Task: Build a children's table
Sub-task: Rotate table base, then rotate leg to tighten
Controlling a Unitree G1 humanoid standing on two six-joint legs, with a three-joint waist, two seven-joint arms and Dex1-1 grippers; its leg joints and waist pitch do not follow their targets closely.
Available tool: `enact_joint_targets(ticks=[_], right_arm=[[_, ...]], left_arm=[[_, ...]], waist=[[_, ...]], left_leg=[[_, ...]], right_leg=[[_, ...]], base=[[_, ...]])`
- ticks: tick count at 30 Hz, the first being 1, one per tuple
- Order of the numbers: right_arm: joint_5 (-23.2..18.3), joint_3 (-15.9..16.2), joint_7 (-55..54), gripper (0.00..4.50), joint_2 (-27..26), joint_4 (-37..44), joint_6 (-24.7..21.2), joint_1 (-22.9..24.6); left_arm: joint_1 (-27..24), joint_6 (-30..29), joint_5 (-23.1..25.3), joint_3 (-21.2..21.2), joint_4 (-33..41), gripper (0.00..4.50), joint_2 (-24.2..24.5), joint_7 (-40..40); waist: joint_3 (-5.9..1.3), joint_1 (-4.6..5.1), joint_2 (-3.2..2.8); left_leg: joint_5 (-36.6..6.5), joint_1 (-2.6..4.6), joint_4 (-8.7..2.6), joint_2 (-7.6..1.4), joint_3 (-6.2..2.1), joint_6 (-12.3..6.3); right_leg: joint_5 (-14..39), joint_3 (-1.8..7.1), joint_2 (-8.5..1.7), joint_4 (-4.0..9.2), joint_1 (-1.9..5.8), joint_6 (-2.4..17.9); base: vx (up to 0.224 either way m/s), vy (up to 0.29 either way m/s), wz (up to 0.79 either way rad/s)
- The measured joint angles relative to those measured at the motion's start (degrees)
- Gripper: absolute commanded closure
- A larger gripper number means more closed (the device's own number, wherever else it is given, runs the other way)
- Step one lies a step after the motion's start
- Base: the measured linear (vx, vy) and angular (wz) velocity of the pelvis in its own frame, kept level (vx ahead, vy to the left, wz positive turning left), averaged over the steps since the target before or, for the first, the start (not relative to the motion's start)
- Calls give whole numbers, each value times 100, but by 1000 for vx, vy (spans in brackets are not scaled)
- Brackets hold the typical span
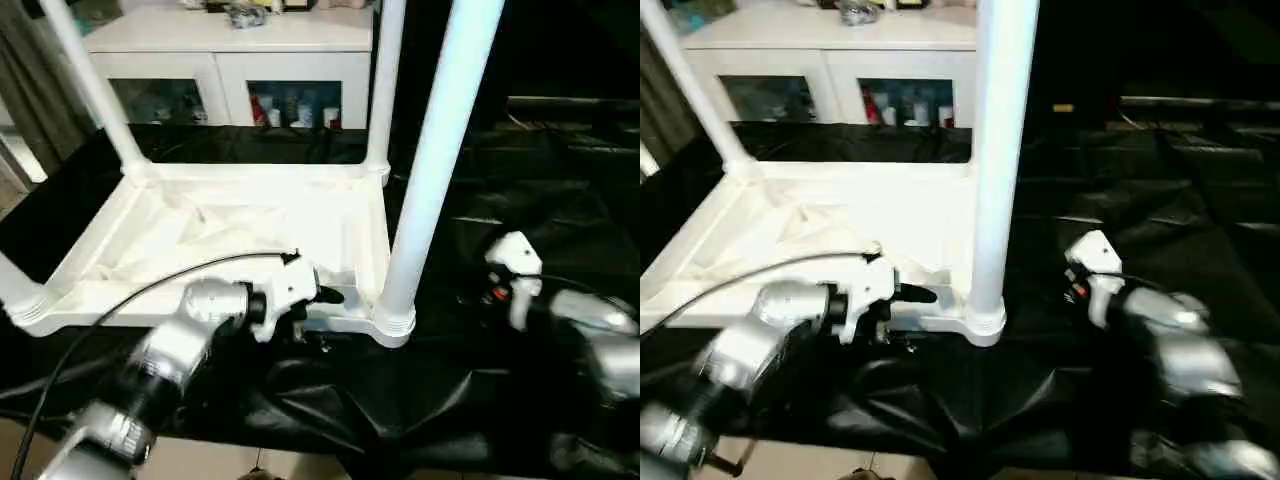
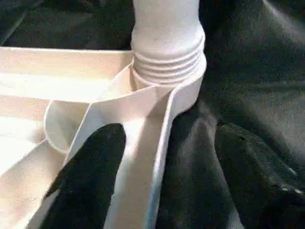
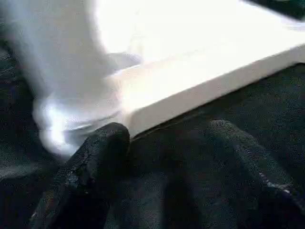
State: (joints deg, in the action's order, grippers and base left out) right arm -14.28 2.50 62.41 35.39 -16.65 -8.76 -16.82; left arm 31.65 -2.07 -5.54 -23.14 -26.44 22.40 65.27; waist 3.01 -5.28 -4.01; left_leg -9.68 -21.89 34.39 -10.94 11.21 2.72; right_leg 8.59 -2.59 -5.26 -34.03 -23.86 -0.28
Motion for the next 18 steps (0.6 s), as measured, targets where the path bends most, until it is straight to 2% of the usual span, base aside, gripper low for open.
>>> enact_joint_targets(ticks=[1,4,6,10,11,14,18], right_arm=[[-41,26,112,142,68,108,-50,48],[-111,88,364,142,169,315,-203,161],[-131,249,541,142,337,566,-344,252],[-173,257,670,142,394,798,-517,302],[-173,258,683,142,433,868,-577,311],[-174,261,699,142,496,995,-638,328],[-183,261,699,142,564,1129,-726,379]], left_arm=[[73,20,33,-30,-72,155,-1,75],[148,98,80,-102,-269,171,-55,208],[309,131,94,-137,-644,199,-185,284],[458,214,94,-137,-1011,229,-294,390],[518,242,100,-137,-1126,255,-333,397],[698,362,228,-138,-1483,261,-429,360],[864,523,426,-148,-1877,302,-449,247]], waist=[[0,2,0],[-1,29,-1],[0,27,-2],[-2,31,-5],[-3,30,-11],[-4,32,-12],[-5,44,-30]], left_leg=[[0,0,1,1,0,0],[0,2,9,3,-4,-1],[0,-2,9,4,-7,-1],[0,-4,9,2,-25,-2],[0,-9,7,-3,-36,-2],[1,-6,14,-2,-57,-3],[0,2,12,-1,-84,-3]], right_leg=[[0,-1,-1,2,0,0],[1,-6,-4,10,-3,-1],[1,-11,-5,23,-4,-2],[1,-43,-7,65,2,-2],[1,-67,-10,94,11,-2],[1,-109,-26,115,32,-2],[1,-131,-25,136,55,-2]], base=[[0,0,0],[0,0,0],[0,0,0],[0,0,0],[0,0,0],[0,0,0],[0,0,0]])
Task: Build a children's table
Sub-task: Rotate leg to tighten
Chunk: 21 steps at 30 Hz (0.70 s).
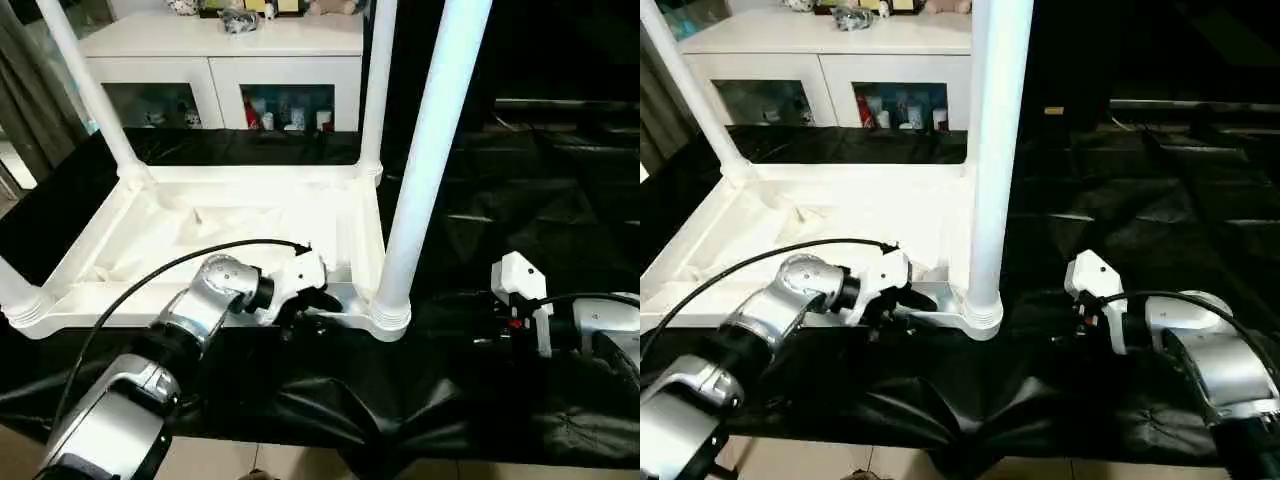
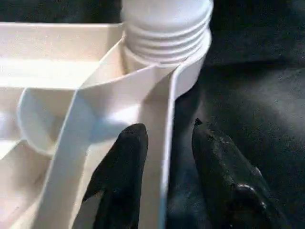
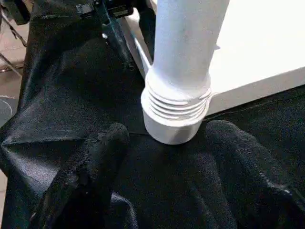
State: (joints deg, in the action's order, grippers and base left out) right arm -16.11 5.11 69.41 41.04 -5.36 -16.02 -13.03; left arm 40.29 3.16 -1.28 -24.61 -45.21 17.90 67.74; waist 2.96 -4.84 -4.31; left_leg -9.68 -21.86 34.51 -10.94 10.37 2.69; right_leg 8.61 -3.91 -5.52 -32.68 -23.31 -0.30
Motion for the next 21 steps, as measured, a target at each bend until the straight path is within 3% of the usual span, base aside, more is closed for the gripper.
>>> enact_joint_targets(ticks=[9,14,18,21], right_arm=[[-4,0,-3,142,20,85,-120,110],[-4,0,-5,142,19,88,-136,109],[-2,0,-54,142,-50,76,-144,88],[11,-5,-274,142,-254,2,-151,-51]], left_arm=[[186,231,275,-117,-408,373,5,-26],[274,297,309,-57,-592,418,-32,58],[151,-198,75,150,-212,438,-5,277],[-180,-825,-97,304,375,445,-24,69]], waist=[[-17,-12,-47],[-14,0,-44],[-11,7,-40],[-8,69,-36]], left_leg=[[0,3,-3,0,-15,0],[0,5,-4,0,-18,0],[0,5,-4,0,-19,0],[0,7,-3,1,-19,0]], right_leg=[[-1,-6,2,-4,14,1],[-1,-10,2,-5,14,1],[-1,-10,1,-2,13,1],[-1,-9,1,0,9,1]], base=[[0,0,0],[0,0,0],[0,0,0],[0,0,0]])
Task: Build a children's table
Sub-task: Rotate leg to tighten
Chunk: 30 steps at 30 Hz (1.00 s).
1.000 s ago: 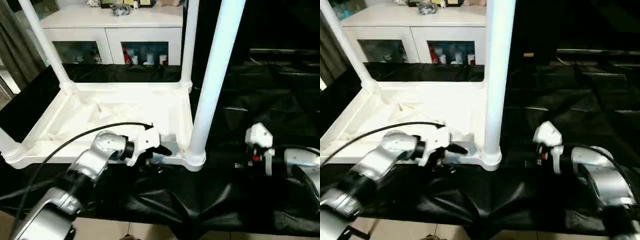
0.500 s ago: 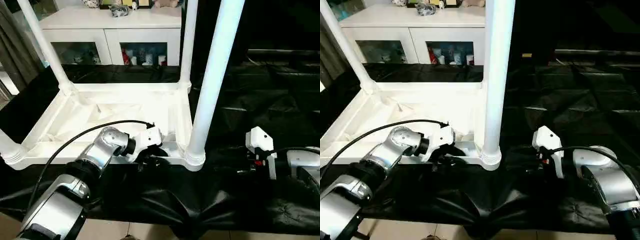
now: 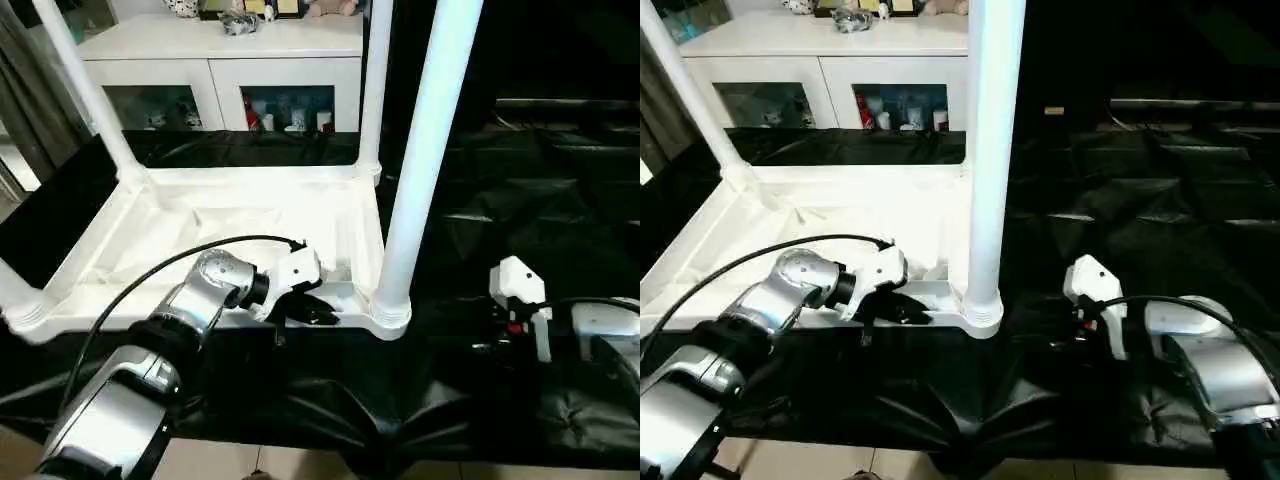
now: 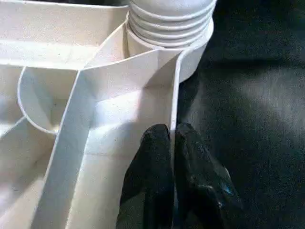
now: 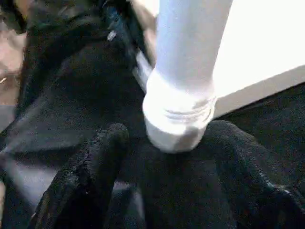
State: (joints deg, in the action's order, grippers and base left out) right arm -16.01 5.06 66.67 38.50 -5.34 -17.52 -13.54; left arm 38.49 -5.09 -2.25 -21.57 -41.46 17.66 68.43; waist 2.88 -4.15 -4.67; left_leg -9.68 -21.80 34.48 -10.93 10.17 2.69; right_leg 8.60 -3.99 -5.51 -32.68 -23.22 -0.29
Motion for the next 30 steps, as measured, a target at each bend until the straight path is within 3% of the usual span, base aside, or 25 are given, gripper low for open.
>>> enact_joint_targets(ticks=[6,12,19,21,24,26,28,30], right_arm=[[107,-42,-906,87,-652,-450,4,-175],[298,-40,-1411,54,-962,-555,92,-181],[318,-37,-1560,54,-1084,-653,149,-215],[318,-34,-1562,49,-1085,-653,174,-217],[321,-33,-1567,49,-1090,-664,237,-223],[328,-21,-1563,49,-1118,-700,278,-260],[330,-18,-1563,49,-1146,-718,309,-311],[330,-18,-1563,49,-1174,-722,347,-392]], left_arm=[[-546,-595,-24,221,850,450,-223,-930],[-991,-634,204,231,1600,450,-198,-1255],[-1068,-565,243,150,1782,450,-162,-1325],[-1073,-664,188,183,1810,392,-154,-1301],[-1096,-676,53,333,1760,382,-157,-1241],[-1086,-548,-26,373,1643,348,-129,-1193],[-1065,-471,-33,377,1580,348,-99,-1170],[-1037,-469,-34,375,1546,381,-46,-1113]], waist=[[-7,158,38],[-22,168,48],[-24,147,52],[-21,155,55],[-9,165,74],[-3,173,85],[6,184,99],[17,203,116]], left_leg=[[-1,14,-8,2,-1,2],[-2,42,-44,6,-7,6],[-3,37,-52,8,-8,7],[-3,38,-55,8,-8,8],[-3,38,-59,6,-9,8],[-3,39,-60,7,-9,8],[-3,39,-61,7,-9,8],[-3,41,-61,7,-9,8]], right_leg=[[-1,3,0,-20,-7,1],[1,3,3,-33,-4,-2],[2,7,5,-33,-4,-3],[2,7,5,-33,-5,-3],[2,5,8,-33,-8,-4],[2,5,9,-33,-9,-3],[2,5,8,-33,-9,-4],[2,5,9,-32,-9,-4]], base=[[0,0,0],[0,0,0],[0,0,0],[0,0,0],[0,0,0],[0,0,0],[0,0,0],[0,0,0]])
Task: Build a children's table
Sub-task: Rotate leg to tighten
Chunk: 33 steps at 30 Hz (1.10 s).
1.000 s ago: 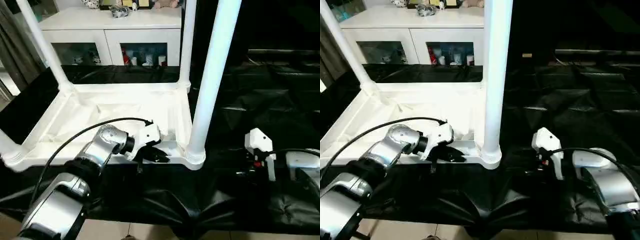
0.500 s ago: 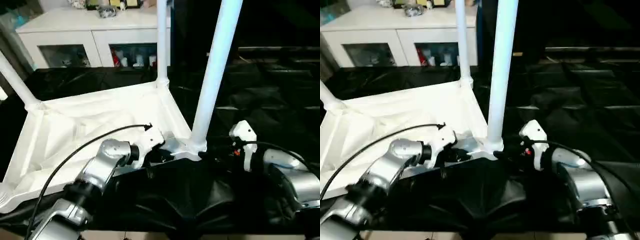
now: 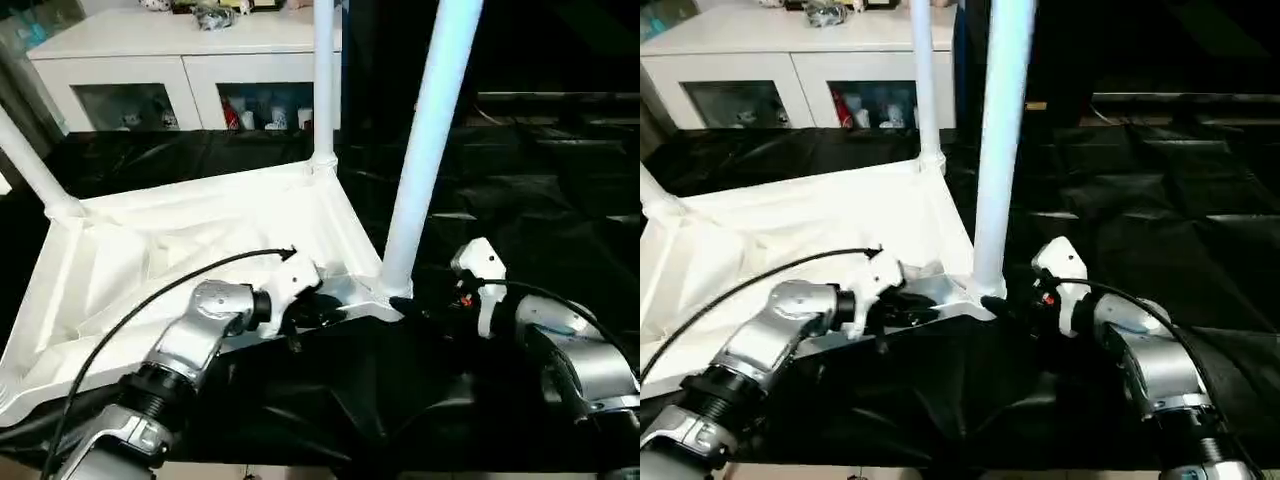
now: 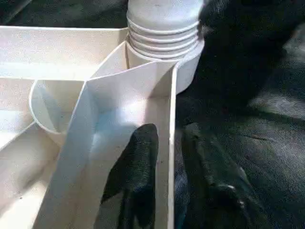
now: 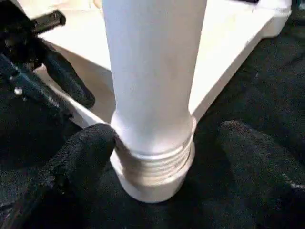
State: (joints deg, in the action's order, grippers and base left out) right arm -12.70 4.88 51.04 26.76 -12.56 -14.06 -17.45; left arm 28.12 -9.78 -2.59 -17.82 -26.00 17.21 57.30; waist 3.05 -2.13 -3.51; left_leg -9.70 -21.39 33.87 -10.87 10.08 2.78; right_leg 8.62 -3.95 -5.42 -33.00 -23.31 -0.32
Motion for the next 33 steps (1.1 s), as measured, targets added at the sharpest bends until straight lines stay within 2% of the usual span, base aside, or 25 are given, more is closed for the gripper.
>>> enact_joint_targets(ticks=[2,5,6,8,10,15,22,23,26,28,30,33], right_arm=[[0,0,-2,49,-35,-1,68,-79],[2,11,-4,49,-84,-24,91,-81],[4,16,-4,49,-111,-86,103,-85],[16,28,-5,49,-130,-202,111,-101],[61,77,0,49,-134,-251,123,-155],[240,240,4,49,-166,-506,321,-324],[363,258,-124,49,-515,-1178,416,-723],[363,258,-131,78,-568,-1282,480,-783],[357,258,-114,86,-643,-1469,565,-837],[359,259,-75,116,-708,-1601,581,-911],[360,259,-44,125,-769,-1710,595,-974],[359,260,-24,158,-814,-1804,635,-1011]], left_arm=[[52,11,22,-14,-69,378,50,28],[94,118,81,-24,-153,402,110,63],[115,156,130,-37,-182,427,151,66],[118,200,133,-57,-210,422,174,106],[138,220,132,-55,-258,442,182,114],[202,252,133,-43,-386,442,184,150],[213,273,135,-26,-413,442,204,196],[213,273,134,-28,-412,450,202,205],[213,271,133,-33,-402,450,201,247],[213,266,133,-34,-399,450,206,263],[213,262,133,-44,-394,450,203,266],[210,246,130,-43,-393,450,213,268]], waist=[[4,17,17],[7,23,29],[7,32,29],[7,42,29],[8,53,28],[7,73,28],[7,143,25],[7,140,25],[5,122,29],[5,96,29],[6,50,33],[9,33,45]], left_leg=[[0,2,0,0,-2,0],[0,2,0,0,-4,0],[0,3,0,1,-4,0],[0,3,0,1,-4,0],[0,2,-1,1,-8,0],[-1,6,-4,1,-27,-1],[-1,5,-13,0,-27,-1],[-1,6,-14,0,-27,-1],[-1,9,-25,0,-24,-1],[-1,11,-28,0,-21,-1],[-1,23,-28,1,-15,-1],[0,40,-27,5,-7,0]], right_leg=[[1,-2,0,1,0,-1],[1,-3,1,5,-1,-2],[2,-4,1,9,-1,-3],[2,-6,1,22,-1,-3],[2,-14,0,46,0,-4],[3,-51,-3,133,18,-3],[2,-79,-15,182,26,-2],[2,-78,-15,182,27,-2],[-1,-74,-15,179,28,3],[-9,-68,-15,169,27,15],[-19,-50,-9,152,26,32],[-19,-26,-8,111,20,31]], base=[[0,0,0],[0,0,0],[0,0,0],[0,0,0],[0,0,0],[0,0,0],[0,0,0],[0,0,0],[0,0,0],[0,0,0],[0,0,0],[0,0,0]])
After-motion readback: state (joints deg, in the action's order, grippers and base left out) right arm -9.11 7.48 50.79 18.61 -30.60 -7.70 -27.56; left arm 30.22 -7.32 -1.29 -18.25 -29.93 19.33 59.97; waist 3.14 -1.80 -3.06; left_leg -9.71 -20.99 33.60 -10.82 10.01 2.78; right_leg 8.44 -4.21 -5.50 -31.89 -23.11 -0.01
